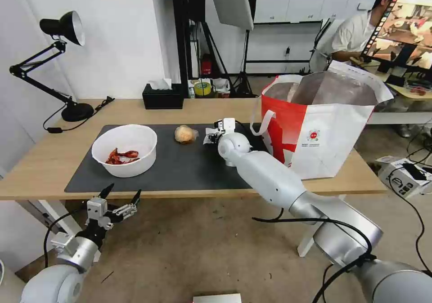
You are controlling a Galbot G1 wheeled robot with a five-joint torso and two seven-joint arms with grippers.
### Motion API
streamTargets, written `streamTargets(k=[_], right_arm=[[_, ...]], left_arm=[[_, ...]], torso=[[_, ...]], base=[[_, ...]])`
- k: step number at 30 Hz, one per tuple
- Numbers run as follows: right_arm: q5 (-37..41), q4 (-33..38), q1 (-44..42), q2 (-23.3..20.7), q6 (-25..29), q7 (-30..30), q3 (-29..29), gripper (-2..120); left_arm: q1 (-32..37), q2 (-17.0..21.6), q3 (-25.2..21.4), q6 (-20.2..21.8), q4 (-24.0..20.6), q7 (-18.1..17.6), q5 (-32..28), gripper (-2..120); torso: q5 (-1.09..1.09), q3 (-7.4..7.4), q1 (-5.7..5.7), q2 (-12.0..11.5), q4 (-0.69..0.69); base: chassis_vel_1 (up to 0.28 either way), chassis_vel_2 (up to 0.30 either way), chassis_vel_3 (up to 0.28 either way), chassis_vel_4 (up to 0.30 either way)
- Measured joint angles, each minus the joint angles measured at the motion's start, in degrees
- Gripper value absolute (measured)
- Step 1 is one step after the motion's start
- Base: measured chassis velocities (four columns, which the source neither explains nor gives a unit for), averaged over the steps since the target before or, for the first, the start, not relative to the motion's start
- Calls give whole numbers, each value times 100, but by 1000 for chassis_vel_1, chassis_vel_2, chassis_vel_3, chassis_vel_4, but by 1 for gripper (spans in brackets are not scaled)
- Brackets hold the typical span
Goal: Pick up the trash from the table and place it into the takeout bag.
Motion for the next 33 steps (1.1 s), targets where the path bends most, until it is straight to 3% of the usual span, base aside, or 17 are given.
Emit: streamTargets(k=[9,12,15,27,32,33], right_arm=[[112,67,-22,-10,-12,13,14,22],[165,151,-34,-5,-11,-13,30,5],[172,227,-66,-29,13,-20,30,0],[216,1139,-281,-602,297,-162,20,0],[546,2578,-599,-1298,335,-238,122,0],[546,2578,-599,-1298,335,-238,122,0]], left_arm=[[-32,44,38,-1,-1,-22,-6,100],[-31,44,42,-9,-1,-25,-7,100],[-33,44,44,-14,0,-28,-7,100],[-55,16,61,-29,-2,-75,-7,100],[-45,9,32,-32,-34,-85,-7,100],[-45,9,32,-32,-34,-85,-7,100]], torso=[[0,1,0,0,4],[1,3,1,-2,9],[2,3,1,-2,9],[2,3,1,-2,6],[2,2,1,-2,4],[2,2,1,-2,4]], base=[[0,0,0,0],[0,0,0,0],[0,0,0,0],[0,0,0,0],[0,0,0,0],[0,0,0,0]])
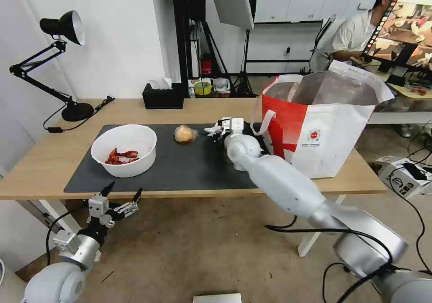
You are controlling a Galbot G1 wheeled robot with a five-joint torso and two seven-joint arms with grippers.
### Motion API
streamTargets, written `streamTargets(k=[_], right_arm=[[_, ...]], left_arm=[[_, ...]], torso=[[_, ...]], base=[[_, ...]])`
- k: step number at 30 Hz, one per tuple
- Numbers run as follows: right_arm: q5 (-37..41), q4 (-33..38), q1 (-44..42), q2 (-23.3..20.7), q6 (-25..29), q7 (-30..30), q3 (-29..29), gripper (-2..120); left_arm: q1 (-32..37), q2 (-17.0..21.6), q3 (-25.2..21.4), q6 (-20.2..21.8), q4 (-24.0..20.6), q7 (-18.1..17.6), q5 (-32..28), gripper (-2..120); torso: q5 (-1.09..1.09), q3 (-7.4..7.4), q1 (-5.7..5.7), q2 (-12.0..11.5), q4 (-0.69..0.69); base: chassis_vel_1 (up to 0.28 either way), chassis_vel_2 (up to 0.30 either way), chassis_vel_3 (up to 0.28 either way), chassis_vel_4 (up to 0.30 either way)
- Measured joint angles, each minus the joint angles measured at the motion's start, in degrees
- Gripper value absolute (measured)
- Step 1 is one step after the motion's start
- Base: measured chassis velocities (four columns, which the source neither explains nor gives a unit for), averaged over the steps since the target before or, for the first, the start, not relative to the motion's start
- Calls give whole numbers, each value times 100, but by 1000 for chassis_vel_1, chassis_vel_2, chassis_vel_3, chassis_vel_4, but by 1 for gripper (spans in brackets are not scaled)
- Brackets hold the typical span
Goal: Pick up the trash from the table and place it into the takeout bag.
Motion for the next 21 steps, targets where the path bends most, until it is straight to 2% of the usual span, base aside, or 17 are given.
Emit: streamTargets(k=[2,3,5,9,11,12,18,19,21], right_arm=[[80,589,-171,-241,33,-44,140,0],[80,589,-171,-241,33,-44,140,0],[116,1245,-358,-546,125,-82,312,0],[111,1652,-467,-770,226,-134,469,0],[11,2071,-571,-1074,408,-250,705,0],[11,2071,-571,-1074,408,-250,705,0],[-116,2713,-669,-1794,730,-275,1261,0],[-116,2713,-669,-1794,730,-275,1261,0],[-142,2864,-672,-2147,880,-275,1531,0]], left_arm=[[7,-5,-2,0,-15,-3,0,100],[7,-5,-2,0,-15,-3,0,100],[13,-8,8,0,-27,-23,0,100],[14,-9,33,0,-41,-87,0,100],[14,-9,53,12,-76,-125,1,100],[14,-9,53,12,-76,-125,1,100],[20,1,58,25,-136,-133,2,100],[20,1,58,25,-136,-133,2,100],[32,3,55,28,-155,-133,2,100]], torso=[[0,0,0,0,0],[0,0,0,0,0],[0,-1,0,0,0],[0,-1,0,0,0],[-1,-1,-1,0,0],[-1,-1,-1,0,0],[0,0,-1,1,-1],[0,0,-1,1,-1],[0,-1,0,1,-1]], base=[[0,0,0,0],[0,0,0,0],[0,0,0,0],[0,0,0,0],[0,0,0,0],[0,0,0,0],[0,0,0,0],[0,0,0,0],[0,0,0,0]])
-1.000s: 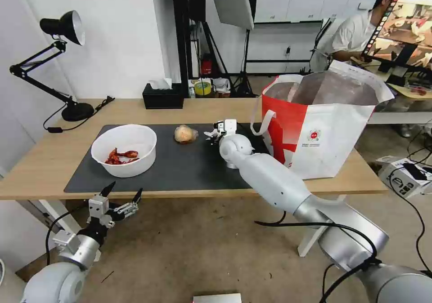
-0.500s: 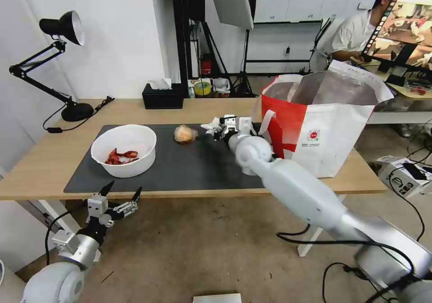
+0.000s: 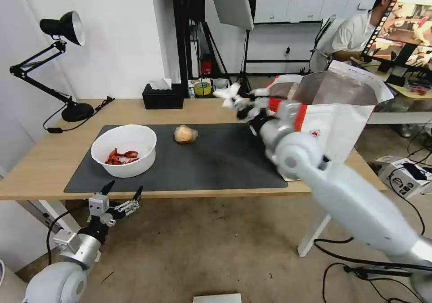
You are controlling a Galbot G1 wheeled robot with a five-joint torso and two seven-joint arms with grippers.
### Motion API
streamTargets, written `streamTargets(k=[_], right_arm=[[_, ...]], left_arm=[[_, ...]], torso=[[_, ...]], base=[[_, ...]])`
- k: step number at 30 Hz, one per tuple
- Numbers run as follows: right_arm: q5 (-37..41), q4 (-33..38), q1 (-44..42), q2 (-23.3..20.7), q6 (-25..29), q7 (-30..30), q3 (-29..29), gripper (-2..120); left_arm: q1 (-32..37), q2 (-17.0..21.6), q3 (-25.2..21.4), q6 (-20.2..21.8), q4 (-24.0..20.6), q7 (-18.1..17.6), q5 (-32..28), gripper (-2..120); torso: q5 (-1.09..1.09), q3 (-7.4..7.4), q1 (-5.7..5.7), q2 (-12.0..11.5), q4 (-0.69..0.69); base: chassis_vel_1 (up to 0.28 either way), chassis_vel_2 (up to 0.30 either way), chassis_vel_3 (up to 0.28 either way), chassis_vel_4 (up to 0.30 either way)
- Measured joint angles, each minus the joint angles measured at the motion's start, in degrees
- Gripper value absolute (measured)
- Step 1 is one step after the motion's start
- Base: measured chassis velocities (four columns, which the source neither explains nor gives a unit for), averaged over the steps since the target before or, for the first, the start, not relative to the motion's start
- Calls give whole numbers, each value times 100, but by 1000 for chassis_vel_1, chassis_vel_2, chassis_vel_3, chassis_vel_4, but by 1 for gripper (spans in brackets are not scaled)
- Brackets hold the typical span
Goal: Pick up the trash from the table and place it into the takeout bag.
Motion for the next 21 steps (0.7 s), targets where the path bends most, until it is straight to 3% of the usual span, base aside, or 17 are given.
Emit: streamTargets(k=[9,21], right_arm=[[72,67,-70,-807,110,154,638,0],[152,-233,-386,-1053,231,177,1033,0]], left_arm=[[2,-7,64,3,-36,0,12,100],[-17,-2,131,6,-75,-11,13,100]], torso=[[0,0,0,0,0],[-1,0,0,0,0]], base=[[0,0,0,0],[0,0,0,0]])
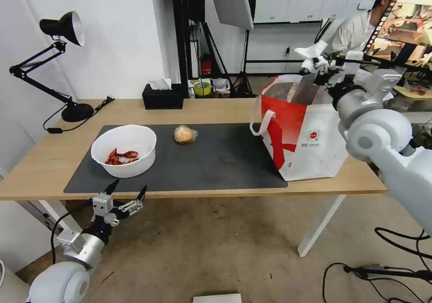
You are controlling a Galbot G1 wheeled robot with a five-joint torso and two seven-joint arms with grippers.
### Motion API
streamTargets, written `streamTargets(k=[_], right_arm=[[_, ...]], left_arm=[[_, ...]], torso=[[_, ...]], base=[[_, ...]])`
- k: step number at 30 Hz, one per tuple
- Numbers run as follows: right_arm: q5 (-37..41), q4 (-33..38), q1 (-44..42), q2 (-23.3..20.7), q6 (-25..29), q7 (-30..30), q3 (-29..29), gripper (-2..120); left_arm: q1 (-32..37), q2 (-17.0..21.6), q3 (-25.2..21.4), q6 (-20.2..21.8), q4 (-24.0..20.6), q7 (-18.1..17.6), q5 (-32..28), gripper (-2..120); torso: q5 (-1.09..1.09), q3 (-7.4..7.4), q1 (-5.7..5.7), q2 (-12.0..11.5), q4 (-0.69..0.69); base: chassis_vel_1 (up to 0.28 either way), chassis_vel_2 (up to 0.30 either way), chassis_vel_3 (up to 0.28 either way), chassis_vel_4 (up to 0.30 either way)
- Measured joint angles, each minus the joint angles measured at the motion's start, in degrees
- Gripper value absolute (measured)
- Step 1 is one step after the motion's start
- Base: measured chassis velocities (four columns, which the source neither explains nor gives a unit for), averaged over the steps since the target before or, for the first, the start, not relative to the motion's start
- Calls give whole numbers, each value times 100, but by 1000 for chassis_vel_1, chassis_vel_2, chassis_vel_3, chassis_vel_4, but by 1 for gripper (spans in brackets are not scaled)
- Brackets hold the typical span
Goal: Pick up the trash from the table and place it into the takeout bag.
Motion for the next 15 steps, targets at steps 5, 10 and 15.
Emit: streamTargets(k=[5,10,15], right_arm=[[44,-30,-105,58,-179,121,26,3],[102,-61,-63,87,-246,131,15,18],[157,-51,-2,74,-309,149,-5,40]], left_arm=[[25,5,-6,1,-29,-2,-1,100],[41,0,-26,2,-36,-2,-5,100],[64,-7,-34,2,-55,2,-10,100]], torso=[[1,0,0,0,0],[0,0,0,0,0],[-1,0,0,0,0]], base=[[0,0,0,0],[0,0,0,0],[0,0,0,0]])
